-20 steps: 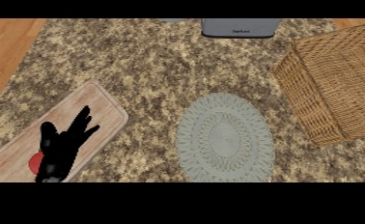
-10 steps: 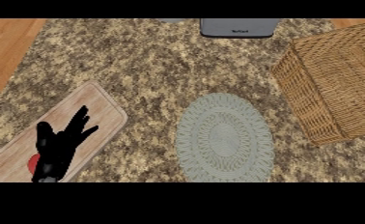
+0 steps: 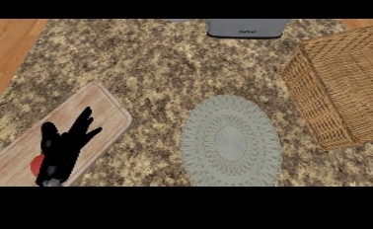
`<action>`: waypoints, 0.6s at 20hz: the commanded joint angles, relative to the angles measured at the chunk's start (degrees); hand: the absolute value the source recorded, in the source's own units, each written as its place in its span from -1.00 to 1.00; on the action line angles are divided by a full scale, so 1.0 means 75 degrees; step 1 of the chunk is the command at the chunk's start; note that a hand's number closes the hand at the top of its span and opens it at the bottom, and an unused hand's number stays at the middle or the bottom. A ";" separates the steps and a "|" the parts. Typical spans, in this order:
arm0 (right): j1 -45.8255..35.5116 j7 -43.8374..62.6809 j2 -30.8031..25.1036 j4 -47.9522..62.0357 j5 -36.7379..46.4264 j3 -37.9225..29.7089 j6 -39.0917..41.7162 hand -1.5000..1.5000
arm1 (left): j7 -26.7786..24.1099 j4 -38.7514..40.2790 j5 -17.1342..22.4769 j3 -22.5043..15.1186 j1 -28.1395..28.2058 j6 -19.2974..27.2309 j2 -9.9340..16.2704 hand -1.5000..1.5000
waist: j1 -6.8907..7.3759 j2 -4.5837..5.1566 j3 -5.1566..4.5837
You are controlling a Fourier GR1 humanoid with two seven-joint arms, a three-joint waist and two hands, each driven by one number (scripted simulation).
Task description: Pick the tomato from the placemat and place it in the basket
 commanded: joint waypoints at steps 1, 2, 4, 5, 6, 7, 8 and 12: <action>-0.0700 -0.0632 -0.0371 0.1044 0.0252 -0.0050 0.0037 -1.00 | 0.0507 0.0339 0.0226 0.0152 0.0081 -0.0331 0.0217 0.00 | 0.0016 0.0056 -0.0068; -0.0458 -0.1113 -0.0270 0.1275 0.0326 -0.0085 -0.0162 -1.00 | 0.0435 -0.0320 -0.0228 -0.0441 0.0710 0.0114 -0.0294 0.00 | 0.0036 0.0043 -0.0061; -0.0776 -0.1281 -0.0299 0.1588 0.0322 -0.0131 -0.0131 -1.00 | 0.0502 0.0183 -0.0306 -0.0400 0.0134 0.0272 -0.0425 0.00 | -0.0032 0.0050 -0.0066; -0.1085 -0.1261 -0.0612 0.1902 0.0235 -0.0256 0.0178 -1.00 | 0.0066 0.0482 -0.0138 -0.0203 0.0197 -0.0028 -0.0253 0.00 | -0.0001 0.0063 -0.0068; -0.0935 -0.1491 -0.0282 0.2057 0.0133 -0.0388 -0.0124 -1.00 | 0.0410 0.0390 -0.0279 -0.0209 0.0011 0.0190 -0.0258 0.00 | -0.0041 0.0055 -0.0066; -0.0944 -0.1391 -0.0680 0.1917 -0.0029 -0.0496 0.0376 -1.00 | 0.0346 0.0542 0.0082 0.0023 0.0029 -0.0227 -0.0041 0.00 | -0.0101 0.0035 -0.0073; -0.1011 -0.1375 -0.0607 0.2161 -0.0118 -0.0647 0.0234 -1.00 | 0.0293 0.0065 -0.0080 -0.0089 0.0442 0.0007 -0.0173 0.00 | -0.0058 0.0027 -0.0070; -0.1477 -0.0881 -0.0996 0.2824 -0.0386 -0.1019 0.0464 -1.00 | -0.0130 0.0352 -0.0040 0.0052 0.0470 -0.0309 0.0063 0.00 | -0.0030 0.0039 -0.0073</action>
